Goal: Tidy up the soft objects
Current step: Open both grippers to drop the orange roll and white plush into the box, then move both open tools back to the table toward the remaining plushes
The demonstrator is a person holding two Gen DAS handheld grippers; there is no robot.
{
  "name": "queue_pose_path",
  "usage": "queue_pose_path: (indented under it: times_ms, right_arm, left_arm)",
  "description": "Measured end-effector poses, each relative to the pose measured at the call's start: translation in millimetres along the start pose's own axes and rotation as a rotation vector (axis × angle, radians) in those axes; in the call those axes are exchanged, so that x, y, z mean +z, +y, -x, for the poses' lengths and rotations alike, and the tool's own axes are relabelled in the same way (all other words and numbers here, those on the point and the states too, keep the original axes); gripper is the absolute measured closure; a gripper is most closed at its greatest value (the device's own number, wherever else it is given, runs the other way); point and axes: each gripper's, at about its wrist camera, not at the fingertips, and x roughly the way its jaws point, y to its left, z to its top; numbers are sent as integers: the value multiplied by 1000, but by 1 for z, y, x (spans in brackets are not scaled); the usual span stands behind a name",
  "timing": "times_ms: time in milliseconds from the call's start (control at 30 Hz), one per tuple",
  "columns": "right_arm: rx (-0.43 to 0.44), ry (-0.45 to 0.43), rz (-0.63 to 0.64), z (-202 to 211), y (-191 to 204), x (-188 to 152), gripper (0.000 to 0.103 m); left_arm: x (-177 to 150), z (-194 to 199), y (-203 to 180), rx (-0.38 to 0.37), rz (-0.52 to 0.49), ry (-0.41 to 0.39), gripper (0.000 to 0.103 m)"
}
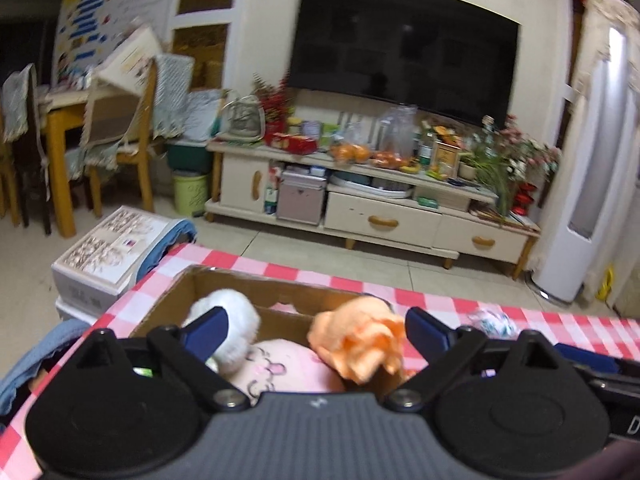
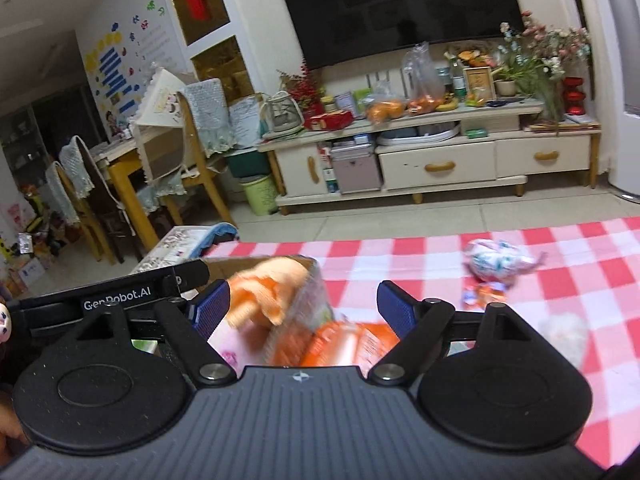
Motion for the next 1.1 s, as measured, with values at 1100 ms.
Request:
queue_pose_path:
  times_ms: [1100]
  right_arm:
    - [-236,-30,-117,115,-89,-71,2]
  left_arm:
    - [-87,72,-89,-166,-233,32,2]
